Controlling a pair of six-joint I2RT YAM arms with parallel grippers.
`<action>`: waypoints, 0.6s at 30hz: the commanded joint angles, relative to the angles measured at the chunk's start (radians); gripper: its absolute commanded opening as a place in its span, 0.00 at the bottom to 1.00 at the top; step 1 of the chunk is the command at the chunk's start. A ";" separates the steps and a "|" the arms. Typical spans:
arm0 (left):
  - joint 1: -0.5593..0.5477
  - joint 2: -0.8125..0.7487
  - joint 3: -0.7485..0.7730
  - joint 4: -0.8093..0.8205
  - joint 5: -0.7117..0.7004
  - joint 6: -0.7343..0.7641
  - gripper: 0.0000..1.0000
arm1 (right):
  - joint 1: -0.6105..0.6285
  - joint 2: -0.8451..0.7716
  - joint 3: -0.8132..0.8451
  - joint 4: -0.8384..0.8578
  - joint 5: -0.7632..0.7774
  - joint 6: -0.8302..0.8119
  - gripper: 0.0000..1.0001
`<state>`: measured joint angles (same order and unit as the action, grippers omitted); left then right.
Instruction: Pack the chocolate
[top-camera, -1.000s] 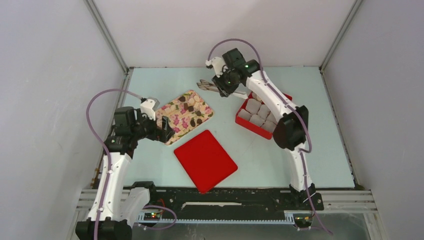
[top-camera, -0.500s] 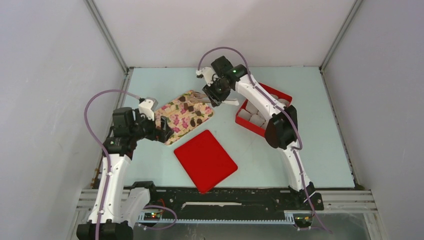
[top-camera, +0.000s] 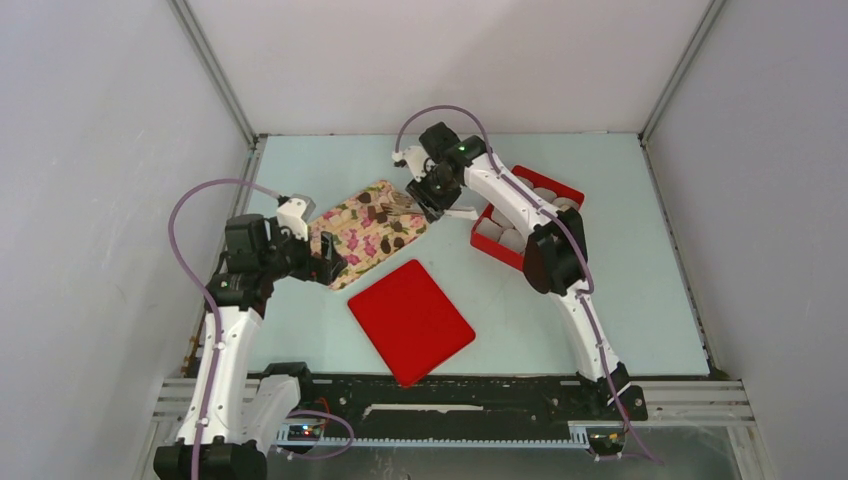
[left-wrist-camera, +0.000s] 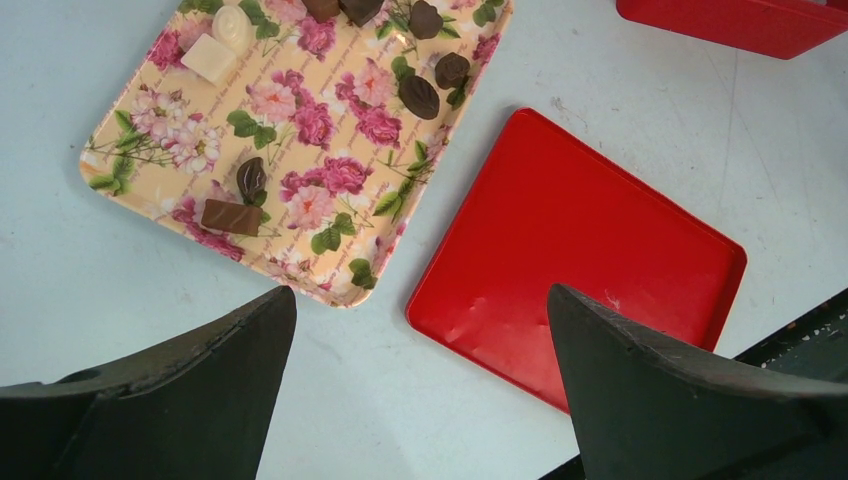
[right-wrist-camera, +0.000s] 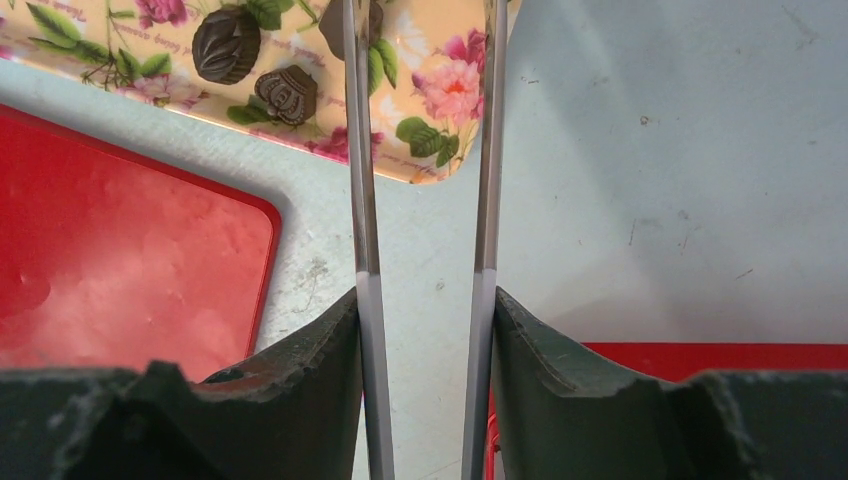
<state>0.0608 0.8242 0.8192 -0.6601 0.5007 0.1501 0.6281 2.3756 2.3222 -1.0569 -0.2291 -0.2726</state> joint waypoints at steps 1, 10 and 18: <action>0.007 0.002 0.012 0.015 0.010 0.008 1.00 | 0.005 0.002 0.025 0.008 0.013 -0.008 0.47; 0.011 -0.004 0.007 0.016 0.010 0.008 1.00 | 0.013 0.044 0.041 0.010 0.034 -0.017 0.48; 0.016 -0.009 0.006 0.015 0.010 0.009 1.00 | 0.021 0.088 0.093 -0.002 0.039 -0.025 0.40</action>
<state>0.0662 0.8288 0.8192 -0.6605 0.5007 0.1501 0.6380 2.4588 2.3417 -1.0611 -0.1986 -0.2825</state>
